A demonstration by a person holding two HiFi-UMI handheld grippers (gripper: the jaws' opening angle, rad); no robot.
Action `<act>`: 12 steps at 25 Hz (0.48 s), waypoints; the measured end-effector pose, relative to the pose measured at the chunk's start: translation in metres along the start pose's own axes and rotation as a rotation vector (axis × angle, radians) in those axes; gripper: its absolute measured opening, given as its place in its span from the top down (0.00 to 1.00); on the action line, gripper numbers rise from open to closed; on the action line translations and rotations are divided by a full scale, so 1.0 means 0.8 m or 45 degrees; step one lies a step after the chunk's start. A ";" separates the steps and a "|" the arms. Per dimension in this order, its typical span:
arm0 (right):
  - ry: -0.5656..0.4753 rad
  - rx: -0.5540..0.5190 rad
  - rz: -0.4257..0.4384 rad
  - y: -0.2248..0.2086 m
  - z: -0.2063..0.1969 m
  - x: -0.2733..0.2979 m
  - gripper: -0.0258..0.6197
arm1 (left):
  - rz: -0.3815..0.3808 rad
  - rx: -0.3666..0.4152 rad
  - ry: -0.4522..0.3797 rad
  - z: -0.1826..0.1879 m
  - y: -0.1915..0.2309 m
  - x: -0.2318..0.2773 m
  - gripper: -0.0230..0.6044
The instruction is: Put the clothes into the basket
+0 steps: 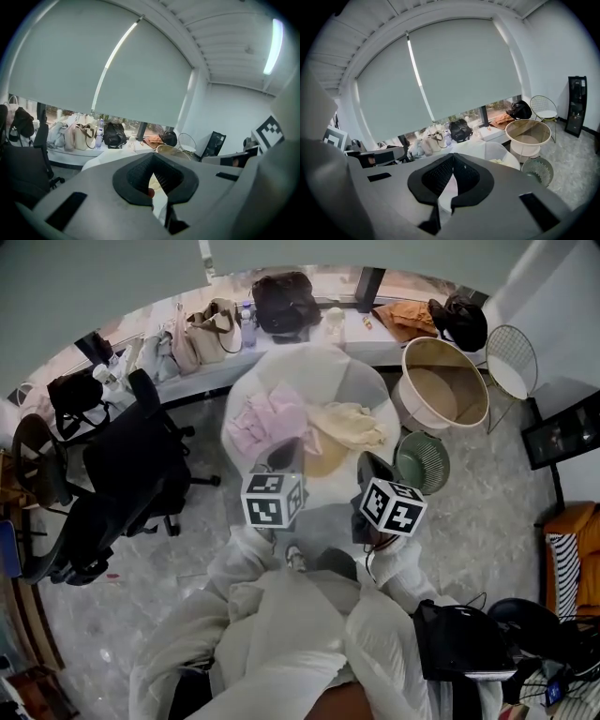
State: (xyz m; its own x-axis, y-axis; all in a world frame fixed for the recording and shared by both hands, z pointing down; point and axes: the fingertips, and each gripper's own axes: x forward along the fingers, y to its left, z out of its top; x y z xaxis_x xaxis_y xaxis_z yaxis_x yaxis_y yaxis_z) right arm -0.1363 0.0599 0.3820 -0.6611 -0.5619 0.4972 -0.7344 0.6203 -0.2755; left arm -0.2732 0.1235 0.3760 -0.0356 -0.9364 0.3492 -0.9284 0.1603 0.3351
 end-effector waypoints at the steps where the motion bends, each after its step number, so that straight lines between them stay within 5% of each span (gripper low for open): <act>1: 0.009 0.005 -0.002 -0.001 0.000 0.004 0.92 | 0.002 -0.004 0.009 -0.001 0.002 0.003 0.95; 12: 0.049 -0.038 0.111 0.019 0.026 0.068 0.92 | 0.115 -0.025 0.000 0.015 0.042 0.018 0.95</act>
State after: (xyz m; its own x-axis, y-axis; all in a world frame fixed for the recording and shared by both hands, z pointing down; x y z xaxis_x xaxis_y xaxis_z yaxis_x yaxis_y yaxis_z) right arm -0.1865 0.0276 0.3879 -0.7152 -0.4842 0.5040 -0.6694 0.6819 -0.2947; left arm -0.3092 0.1115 0.3816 -0.1192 -0.9177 0.3789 -0.9140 0.2504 0.3191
